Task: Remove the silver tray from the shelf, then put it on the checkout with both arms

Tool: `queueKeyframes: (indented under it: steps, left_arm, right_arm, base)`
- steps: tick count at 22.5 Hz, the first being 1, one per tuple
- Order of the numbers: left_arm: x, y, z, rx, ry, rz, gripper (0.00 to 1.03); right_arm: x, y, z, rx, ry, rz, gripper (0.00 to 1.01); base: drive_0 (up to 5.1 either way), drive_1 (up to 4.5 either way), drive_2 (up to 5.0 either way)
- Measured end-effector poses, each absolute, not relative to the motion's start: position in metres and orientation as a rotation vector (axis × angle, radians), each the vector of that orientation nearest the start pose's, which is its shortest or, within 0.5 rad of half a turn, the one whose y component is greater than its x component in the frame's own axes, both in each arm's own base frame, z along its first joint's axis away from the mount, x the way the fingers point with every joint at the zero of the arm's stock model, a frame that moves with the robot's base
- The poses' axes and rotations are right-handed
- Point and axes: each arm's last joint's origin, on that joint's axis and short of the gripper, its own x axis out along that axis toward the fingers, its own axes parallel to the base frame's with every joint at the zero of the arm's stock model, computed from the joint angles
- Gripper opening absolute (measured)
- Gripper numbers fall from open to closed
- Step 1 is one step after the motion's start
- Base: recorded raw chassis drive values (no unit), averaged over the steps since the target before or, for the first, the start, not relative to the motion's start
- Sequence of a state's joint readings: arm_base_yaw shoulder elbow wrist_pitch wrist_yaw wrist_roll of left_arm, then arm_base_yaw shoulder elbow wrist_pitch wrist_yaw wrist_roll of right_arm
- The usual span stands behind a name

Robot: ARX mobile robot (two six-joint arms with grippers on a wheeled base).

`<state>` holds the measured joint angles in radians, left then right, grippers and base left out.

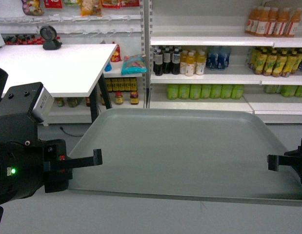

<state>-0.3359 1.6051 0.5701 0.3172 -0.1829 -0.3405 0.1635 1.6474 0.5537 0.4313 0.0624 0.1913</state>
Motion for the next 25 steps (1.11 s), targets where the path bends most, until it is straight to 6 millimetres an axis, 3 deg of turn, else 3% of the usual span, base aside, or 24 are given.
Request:
queueKeyframes:
  steps: [25]
  left_arm:
    - [0.2645,-0.0868,0.1242,-0.143,0.707,-0.026,0.03]
  right_arm:
    - [0.2787,0.0441,0.1172,0.109,0.665,0.034,0.03]
  base:
    - [-5.0,2.44,2.4]
